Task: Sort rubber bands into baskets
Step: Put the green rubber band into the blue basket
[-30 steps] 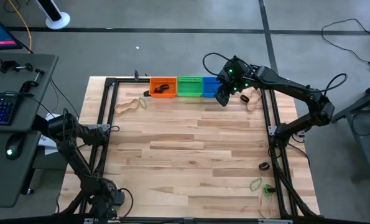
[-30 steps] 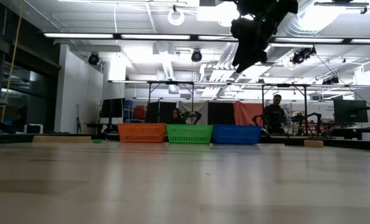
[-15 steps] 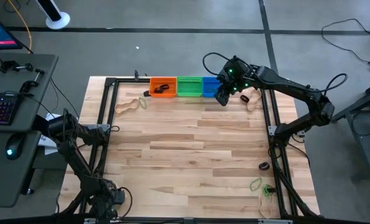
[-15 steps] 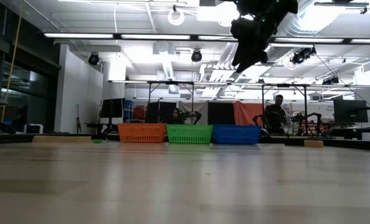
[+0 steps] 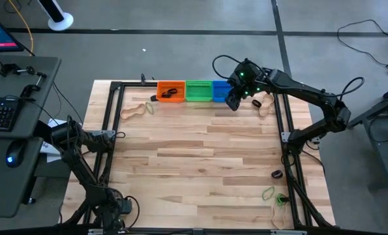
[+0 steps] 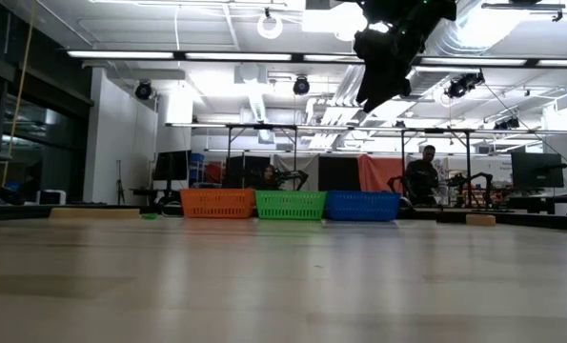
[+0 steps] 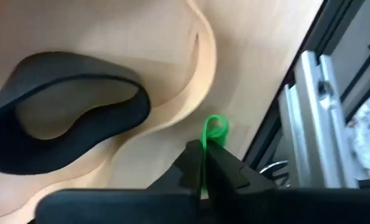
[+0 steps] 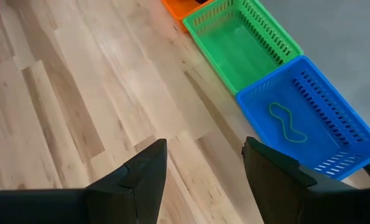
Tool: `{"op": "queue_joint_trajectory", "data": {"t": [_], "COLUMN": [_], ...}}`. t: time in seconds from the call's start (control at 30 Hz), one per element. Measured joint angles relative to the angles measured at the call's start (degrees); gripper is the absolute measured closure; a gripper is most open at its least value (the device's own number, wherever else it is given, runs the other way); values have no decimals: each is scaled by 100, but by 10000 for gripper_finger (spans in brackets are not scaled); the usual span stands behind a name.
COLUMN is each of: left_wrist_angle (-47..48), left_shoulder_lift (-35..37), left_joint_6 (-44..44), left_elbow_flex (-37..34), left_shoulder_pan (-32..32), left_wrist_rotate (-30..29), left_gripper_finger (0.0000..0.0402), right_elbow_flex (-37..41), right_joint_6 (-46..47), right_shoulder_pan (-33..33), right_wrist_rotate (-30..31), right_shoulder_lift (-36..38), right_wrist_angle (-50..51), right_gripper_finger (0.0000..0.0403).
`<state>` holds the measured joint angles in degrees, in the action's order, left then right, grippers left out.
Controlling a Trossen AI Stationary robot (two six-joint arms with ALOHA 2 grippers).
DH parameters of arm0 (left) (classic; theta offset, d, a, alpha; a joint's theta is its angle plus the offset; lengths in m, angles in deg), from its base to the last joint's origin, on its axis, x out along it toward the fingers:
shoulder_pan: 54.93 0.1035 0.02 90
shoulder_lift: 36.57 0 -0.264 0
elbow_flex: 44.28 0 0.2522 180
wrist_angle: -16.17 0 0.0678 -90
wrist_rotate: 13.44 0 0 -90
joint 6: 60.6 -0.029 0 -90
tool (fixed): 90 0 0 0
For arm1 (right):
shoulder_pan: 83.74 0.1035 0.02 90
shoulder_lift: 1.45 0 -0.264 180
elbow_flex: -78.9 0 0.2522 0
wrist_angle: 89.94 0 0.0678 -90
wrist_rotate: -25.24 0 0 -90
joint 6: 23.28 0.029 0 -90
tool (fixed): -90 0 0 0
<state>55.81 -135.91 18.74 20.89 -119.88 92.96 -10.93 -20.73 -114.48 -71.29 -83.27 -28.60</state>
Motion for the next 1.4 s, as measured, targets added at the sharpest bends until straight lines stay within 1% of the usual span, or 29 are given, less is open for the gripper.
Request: {"op": "queue_joint_trajectory", "data": {"t": [0.1, 0.23, 0.37, 0.47, 0.53, 0.6, 0.67, 0.77, 0.8, 0.87, 0.97, 1.03, 1.1, 1.17, 1.27, 1.33, 1.4], "left_wrist_angle": [-266, -246, 51, 321, 519, 830, 1220, 1705, 1756, 1686, 1465, 957, 205, -744, -2219, -2832, -3093], "left_shoulder_lift": [111, 560, 1203, 1790, 2264, 2755, 3299, 3996, 4153, 4318, 4122, 3775, 3335, 2799, 1949, 1356, 754], "left_joint_6": [62, 50, 6, -245, -515, -917, -1479, -2654, -3151, -4161, -5418, -6006, -6415, -6664, -6843, -6875, -6892], "left_elbow_flex": [-12, -6, -3, -3, -1, 1, 1, 53, 58, 61, 62, 62, 60, 60, 73, 283, 687], "left_shoulder_pan": [82, 157, 288, 472, 711, 1119, 1722, 2913, 3353, 4319, 5724, 6509, 7087, 7504, 7972, 8217, 8403], "left_wrist_rotate": [-172, -446, -775, -807, -780, -844, -1145, -1921, -2201, -2497, -2465, -2283, -2121, -2064, -1912, -1890, -1885], "left_gripper_finger": [400, 401, 401, 401, 401, 401, 401, 401, 401, 402, 401, 401, 401, 401, 401, 401, 401], "right_elbow_flex": [0, 0, 0, 0, 0, 0, 0, 0, 0, 0, 0, 0, 0, 0, 0, 0, 0], "right_joint_6": [0, 0, 0, -38, -128, -157, -154, -153, -152, -122, 43, 187, 288, 427, 718, 950, 1211], "right_shoulder_pan": [-2, -2, -2, -2, -2, -2, -2, -2, -2, -2, -2, -2, -2, 4, 2, 2, 2], "right_wrist_rotate": [0, -1, -2, -9, -63, -99, -105, -166, -247, -454, -740, -859, -889, -948, -1023, -1012, -855], "right_shoulder_lift": [0, 0, 0, 0, 0, 0, 0, 0, 0, 0, 0, 16, 66, 162, 354, 526, 682], "right_wrist_angle": [-2, 0, -2, -21, -21, -29, -94, -231, -287, -379, -502, -541, -592, -672, -931, -1188, -1459], "right_gripper_finger": [203, 203, 203, 203, 203, 203, 203, 203, 203, 203, 203, 203, 203, 203, 203, 203, 203]}}
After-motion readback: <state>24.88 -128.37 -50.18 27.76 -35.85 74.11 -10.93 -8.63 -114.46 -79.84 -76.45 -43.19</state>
